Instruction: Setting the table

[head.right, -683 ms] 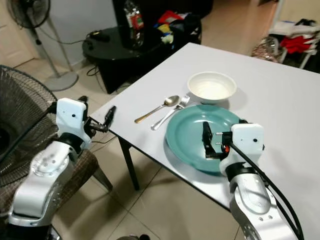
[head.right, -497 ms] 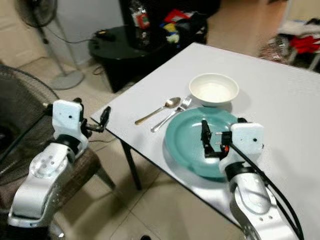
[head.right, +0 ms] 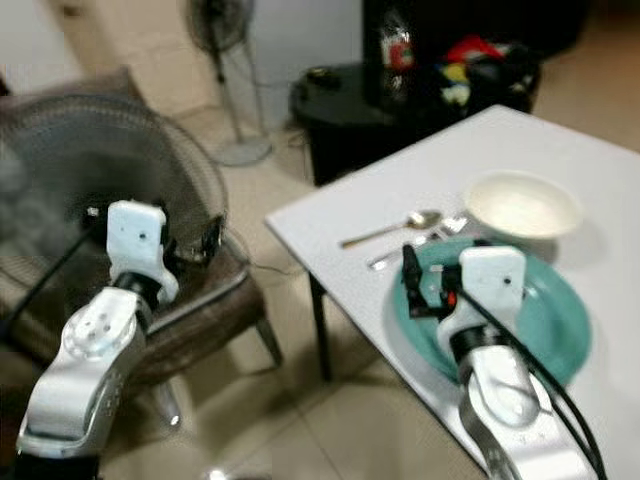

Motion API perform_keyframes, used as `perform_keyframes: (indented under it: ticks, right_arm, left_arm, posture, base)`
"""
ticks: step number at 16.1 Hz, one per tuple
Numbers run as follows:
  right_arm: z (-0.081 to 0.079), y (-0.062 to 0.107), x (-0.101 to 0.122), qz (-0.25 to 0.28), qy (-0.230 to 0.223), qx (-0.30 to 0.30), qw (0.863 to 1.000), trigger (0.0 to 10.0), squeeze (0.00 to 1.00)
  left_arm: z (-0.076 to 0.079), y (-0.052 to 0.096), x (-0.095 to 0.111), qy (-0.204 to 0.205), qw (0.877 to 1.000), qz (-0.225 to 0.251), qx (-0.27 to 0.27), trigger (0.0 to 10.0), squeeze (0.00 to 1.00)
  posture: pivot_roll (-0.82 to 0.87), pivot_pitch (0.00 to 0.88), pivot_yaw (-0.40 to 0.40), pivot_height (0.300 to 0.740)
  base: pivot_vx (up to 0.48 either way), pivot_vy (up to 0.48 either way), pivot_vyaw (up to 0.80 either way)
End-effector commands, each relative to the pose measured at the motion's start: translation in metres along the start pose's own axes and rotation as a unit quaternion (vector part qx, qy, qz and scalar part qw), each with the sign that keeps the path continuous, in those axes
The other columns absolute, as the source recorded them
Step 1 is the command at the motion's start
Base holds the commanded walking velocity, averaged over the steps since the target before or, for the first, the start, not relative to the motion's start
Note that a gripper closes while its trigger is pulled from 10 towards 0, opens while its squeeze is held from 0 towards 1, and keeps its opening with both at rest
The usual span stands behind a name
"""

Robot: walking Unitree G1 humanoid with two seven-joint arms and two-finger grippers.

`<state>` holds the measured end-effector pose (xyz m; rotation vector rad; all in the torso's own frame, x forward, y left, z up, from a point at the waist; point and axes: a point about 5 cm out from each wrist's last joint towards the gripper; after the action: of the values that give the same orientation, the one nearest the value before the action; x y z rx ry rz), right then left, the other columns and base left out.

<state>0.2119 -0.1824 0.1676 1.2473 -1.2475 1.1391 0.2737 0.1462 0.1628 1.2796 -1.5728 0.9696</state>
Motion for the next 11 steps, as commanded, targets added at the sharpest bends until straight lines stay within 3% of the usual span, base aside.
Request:
perform_keyframes:
  ticks: [1, 5, 6, 8, 9, 11]
  right_arm:
    - [-0.003, 0.001, 0.001, 0.002, -0.005, 0.004, 1.000, 10.0, 1.00]
    - [-0.004, 0.001, -0.002, 0.008, -0.005, 0.011, 1.000, 10.0, 1.00]
    - [-0.010, -0.006, -0.009, -0.011, -0.040, 0.058, 0.997, 10.0, 1.00]
    - [-0.012, -0.009, -0.012, -0.020, -0.055, 0.079, 0.995, 10.0, 1.00]
    - [-0.013, -0.009, -0.012, -0.020, -0.054, 0.082, 0.995, 10.0, 1.00]
    - [-0.015, -0.009, -0.012, -0.020, -0.054, 0.086, 0.995, 10.0, 1.00]
  left_arm:
    - [-0.005, 0.000, -0.002, -0.011, 1.000, -0.007, 0.009, 10.0, 0.15]
    - [-0.005, 0.000, -0.003, -0.012, 1.000, -0.005, 0.024, 10.0, 0.16]
    - [-0.009, 0.015, -0.005, -0.015, 1.000, -0.008, -0.014, 10.0, 0.00]
    - [-0.009, 0.021, -0.004, -0.018, 0.999, -0.007, -0.041, 10.0, 0.00]
    - [-0.008, 0.020, -0.004, -0.016, 0.999, -0.014, -0.040, 10.0, 0.00]
    - [-0.008, 0.019, -0.003, -0.048, 0.998, -0.009, -0.046, 10.0, 0.00]
  posture:
    - [-0.02, 0.000, 0.114, 0.740]
    - [-0.01, 0.000, 0.109, 0.740]
    - [0.07, 0.000, -0.020, 0.740]
    - [0.07, 0.000, -0.015, 0.740]
    - [0.07, 0.000, -0.014, 0.740]
    - [0.07, 0.000, -0.012, 0.740]
  base:
    - [0.000, 0.000, 0.80]
    - [0.000, 0.000, 0.80]
    - [0.000, 0.480, 0.80]
    - [0.000, 0.480, 0.80]
    - [0.000, 0.000, 0.80]
    - [0.000, -0.480, 0.80]
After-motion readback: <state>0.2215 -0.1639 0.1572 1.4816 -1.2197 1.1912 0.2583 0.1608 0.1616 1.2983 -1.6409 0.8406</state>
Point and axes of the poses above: a point about 5 cm out from each wrist's last joint towards the gripper, its own y axis pointing back from the gripper into the wrist, its own x axis along the axis of the wrist's last joint, z = x × y, and after that the axes turned 10 degrees about -y, right-handed
